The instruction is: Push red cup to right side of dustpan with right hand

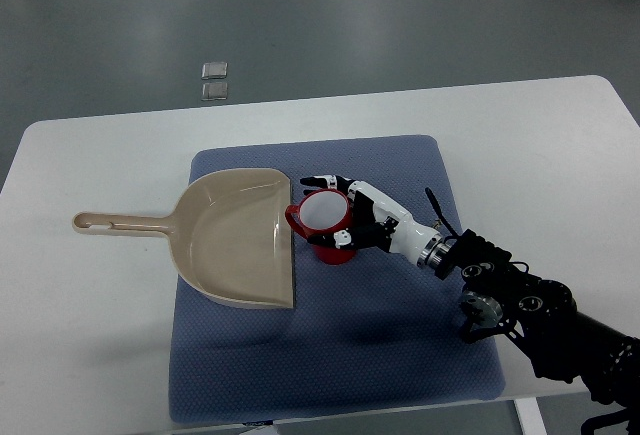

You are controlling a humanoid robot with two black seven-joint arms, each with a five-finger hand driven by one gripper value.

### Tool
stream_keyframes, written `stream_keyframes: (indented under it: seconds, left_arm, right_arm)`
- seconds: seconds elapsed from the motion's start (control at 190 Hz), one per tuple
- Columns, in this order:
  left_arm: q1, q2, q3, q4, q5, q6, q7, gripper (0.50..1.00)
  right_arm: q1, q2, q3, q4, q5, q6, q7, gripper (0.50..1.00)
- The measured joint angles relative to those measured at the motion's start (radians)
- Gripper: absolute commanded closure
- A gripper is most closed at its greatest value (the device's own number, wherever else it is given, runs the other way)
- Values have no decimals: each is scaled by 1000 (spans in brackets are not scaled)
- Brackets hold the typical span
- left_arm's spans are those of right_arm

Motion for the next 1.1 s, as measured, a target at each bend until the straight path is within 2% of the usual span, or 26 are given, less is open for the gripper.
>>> stream_keyframes:
  seconds: [0.741,0.914,0.972,1.009,1.061,1.098]
  left_arm:
    - [0,0,2,-2,3,0,0,500]
    - [0,0,2,-2,3,0,0,500]
    - [0,0,1,-2,3,0,0,500]
    - [0,0,1,-2,3,0,0,500]
    - [0,0,1,-2,3,0,0,500]
    - [0,0,1,-3,3,0,0,500]
  right_arm:
    - [33,-27,21,32,19,16,0,568]
    - [86,-69,55,26,192,3,-2,568]
    - [108,-81,83,18,297,0,-31,568]
    - [122,-89,109,12,395,0,-73,566]
    - [133,-104,136,7,538,5,-154,566]
    - [137,-119,145,5,662,7,-237,566]
